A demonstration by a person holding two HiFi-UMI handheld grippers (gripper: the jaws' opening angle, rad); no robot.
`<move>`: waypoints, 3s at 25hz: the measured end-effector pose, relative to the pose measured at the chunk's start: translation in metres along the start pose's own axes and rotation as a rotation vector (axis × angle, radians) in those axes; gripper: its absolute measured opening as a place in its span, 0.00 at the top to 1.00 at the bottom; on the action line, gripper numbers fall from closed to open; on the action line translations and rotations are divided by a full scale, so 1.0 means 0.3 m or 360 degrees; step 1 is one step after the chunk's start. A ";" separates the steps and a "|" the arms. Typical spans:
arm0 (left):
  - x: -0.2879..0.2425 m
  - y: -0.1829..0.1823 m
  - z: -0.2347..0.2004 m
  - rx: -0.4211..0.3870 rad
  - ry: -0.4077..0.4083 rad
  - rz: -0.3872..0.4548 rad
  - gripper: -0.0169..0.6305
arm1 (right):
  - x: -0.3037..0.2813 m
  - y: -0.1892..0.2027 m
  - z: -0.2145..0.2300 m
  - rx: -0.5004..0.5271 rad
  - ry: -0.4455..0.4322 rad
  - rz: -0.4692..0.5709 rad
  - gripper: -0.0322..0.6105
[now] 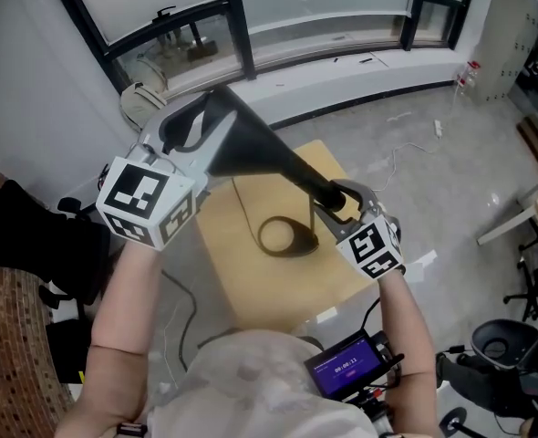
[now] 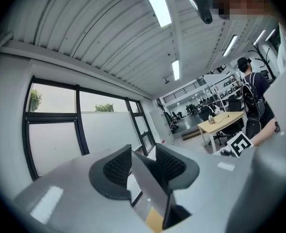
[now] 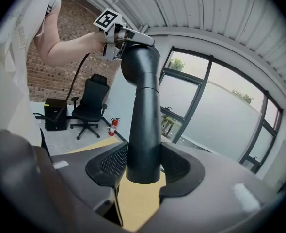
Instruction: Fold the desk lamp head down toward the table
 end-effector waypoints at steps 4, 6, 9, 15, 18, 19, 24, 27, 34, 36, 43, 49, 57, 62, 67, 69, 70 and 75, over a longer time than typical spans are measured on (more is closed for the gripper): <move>0.017 0.022 -0.011 0.0039 0.0011 0.0028 0.73 | -0.001 0.002 -0.007 0.0032 -0.0006 -0.0041 0.59; 0.022 0.030 -0.015 0.0052 0.0022 0.0042 0.73 | 0.001 0.002 -0.010 0.0038 -0.0004 -0.0062 0.59; 0.030 0.048 -0.026 0.0079 0.0028 0.0060 0.73 | 0.001 0.005 -0.011 0.0054 0.0004 -0.0103 0.59; 0.040 0.072 -0.035 0.0130 0.0032 0.0079 0.73 | 0.015 0.006 -0.007 0.0088 -0.0009 -0.0168 0.60; 0.051 0.092 -0.040 0.0164 0.0036 0.0093 0.73 | 0.020 0.009 -0.012 0.0104 -0.0010 -0.0200 0.60; 0.056 0.101 -0.043 0.0179 0.0038 0.0094 0.73 | 0.021 0.009 -0.015 0.0111 -0.0010 -0.0209 0.60; 0.067 0.145 -0.074 0.0270 0.0027 0.0085 0.73 | 0.036 -0.002 -0.002 0.0175 -0.0012 -0.0274 0.60; 0.066 0.167 -0.087 0.0293 0.0010 0.0074 0.72 | 0.047 -0.006 0.014 0.0206 -0.0021 -0.0308 0.60; 0.080 0.207 -0.101 0.0343 0.0008 0.0077 0.72 | 0.054 -0.008 0.014 0.0253 -0.0020 -0.0368 0.60; 0.086 0.227 -0.110 0.0369 0.0008 0.0069 0.72 | 0.054 -0.009 0.013 0.0276 -0.0015 -0.0391 0.60; 0.093 0.278 -0.139 0.0435 -0.0015 0.0044 0.71 | 0.059 -0.026 0.031 0.0352 -0.0026 -0.0459 0.60; 0.094 0.314 -0.137 0.0483 -0.0003 0.0024 0.71 | 0.076 -0.022 0.035 0.0385 -0.0028 -0.0491 0.60; 0.108 0.355 -0.142 0.0528 0.0012 0.0025 0.71 | 0.079 -0.023 0.024 0.0411 -0.0027 -0.0521 0.60; 0.114 0.393 -0.152 0.0581 0.0013 0.0004 0.70 | 0.081 -0.029 0.026 0.0451 -0.0028 -0.0538 0.60; 0.115 0.405 -0.151 0.0621 0.0019 0.0002 0.70 | 0.092 -0.033 0.031 0.0477 -0.0031 -0.0561 0.60; 0.114 0.417 -0.155 0.0639 0.0026 -0.0004 0.70 | 0.092 -0.036 0.033 0.0493 -0.0032 -0.0575 0.60; 0.114 0.425 -0.159 0.0649 0.0030 -0.0008 0.70 | 0.090 -0.038 0.034 0.0503 -0.0032 -0.0582 0.60; 0.113 0.467 -0.168 0.0700 0.0040 -0.0031 0.70 | 0.091 -0.046 0.044 0.0559 -0.0031 -0.0618 0.60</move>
Point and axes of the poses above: the fingertips, and each gripper's own axes: x backward along the fingers, z to its right, y out of its underside, the point moved 3 cm from there along x, backward along the fingers, and after that the axes turned 9 degrees about x, right-handed, at the moved point
